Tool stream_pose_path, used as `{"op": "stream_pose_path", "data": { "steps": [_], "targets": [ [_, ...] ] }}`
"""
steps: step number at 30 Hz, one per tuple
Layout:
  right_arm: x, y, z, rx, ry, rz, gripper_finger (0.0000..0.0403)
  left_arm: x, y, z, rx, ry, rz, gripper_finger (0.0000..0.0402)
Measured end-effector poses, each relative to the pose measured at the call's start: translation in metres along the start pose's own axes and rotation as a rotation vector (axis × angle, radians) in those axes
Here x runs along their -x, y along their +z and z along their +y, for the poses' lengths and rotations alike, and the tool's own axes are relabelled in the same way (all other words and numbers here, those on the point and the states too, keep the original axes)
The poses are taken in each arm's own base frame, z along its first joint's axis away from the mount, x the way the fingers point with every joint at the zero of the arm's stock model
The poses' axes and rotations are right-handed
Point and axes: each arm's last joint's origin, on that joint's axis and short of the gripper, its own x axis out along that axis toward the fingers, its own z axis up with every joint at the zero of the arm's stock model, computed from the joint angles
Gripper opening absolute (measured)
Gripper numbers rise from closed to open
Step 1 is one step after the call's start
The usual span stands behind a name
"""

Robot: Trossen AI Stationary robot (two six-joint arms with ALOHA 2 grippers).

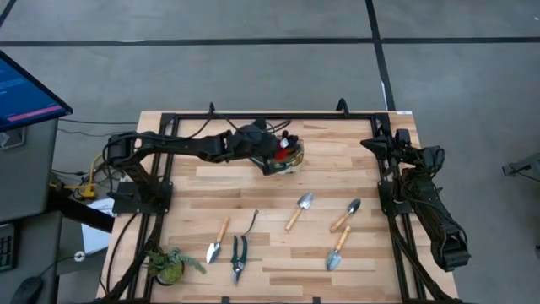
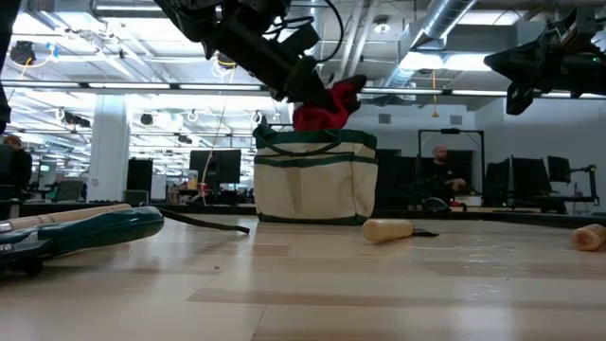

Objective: Pick & Place Garden tools in Gardening bag
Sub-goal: Put the red gloves into the white gardening bag, then put the brown trowel into the white gardening bag

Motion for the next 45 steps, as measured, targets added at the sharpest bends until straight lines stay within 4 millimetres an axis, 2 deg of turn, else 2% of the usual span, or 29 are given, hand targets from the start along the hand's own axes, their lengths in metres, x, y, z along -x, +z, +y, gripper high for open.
{"op": "stream_pose_path", "data": {
  "steps": [4,14,19,22,24,29,32,35,38,40,45],
  "targets": [
    [0.0,0.0,0.0,0.0,0.0,0.0,0.0,0.001,0.001,0.001,-0.07,0.002,-0.005,0.0094],
    [0.0,0.0,0.0,0.0,0.0,0.0,0.0,0.004,-0.001,-0.002,-0.082,-0.018,0.028,0.0252],
    [0.0,0.0,0.0,0.0,0.0,0.0,0.0,0.006,0.0,-0.002,-0.083,-0.022,0.036,0.03],
    [0.0,0.0,0.0,0.0,0.0,0.0,0.0,0.021,0.01,0.003,-0.047,-0.01,-0.004,0.0308],
    [0.0,0.0,0.0,0.0,-0.005,-0.005,0.0,0.04,0.022,0.011,0.02,0.003,-0.051,0.0308],
    [0.0,0.001,-0.001,0.001,-0.047,-0.047,0.0,0.114,0.049,0.03,0.281,-0.03,-0.17,0.0296],
    [0.0,0.002,-0.002,0.0,-0.069,-0.069,0.0,0.158,0.047,0.027,0.414,-0.121,-0.119,0.029],
    [0.0,0.002,-0.002,0.001,-0.073,-0.074,0.0,0.188,0.036,0.012,0.512,-0.237,0.026,0.0287],
    [0.0,0.002,-0.002,0.001,-0.074,-0.075,0.0,0.202,0.023,-0.011,0.58,-0.313,0.21,0.0286],
    [0.0,0.002,-0.002,0.001,-0.074,-0.075,0.0,0.204,0.016,-0.028,0.601,-0.336,0.334,0.0286],
    [0.0,0.002,-0.002,0.001,-0.074,-0.075,0.0,0.185,-0.004,-0.066,0.604,-0.232,0.6,0.0286]
  ]
}}
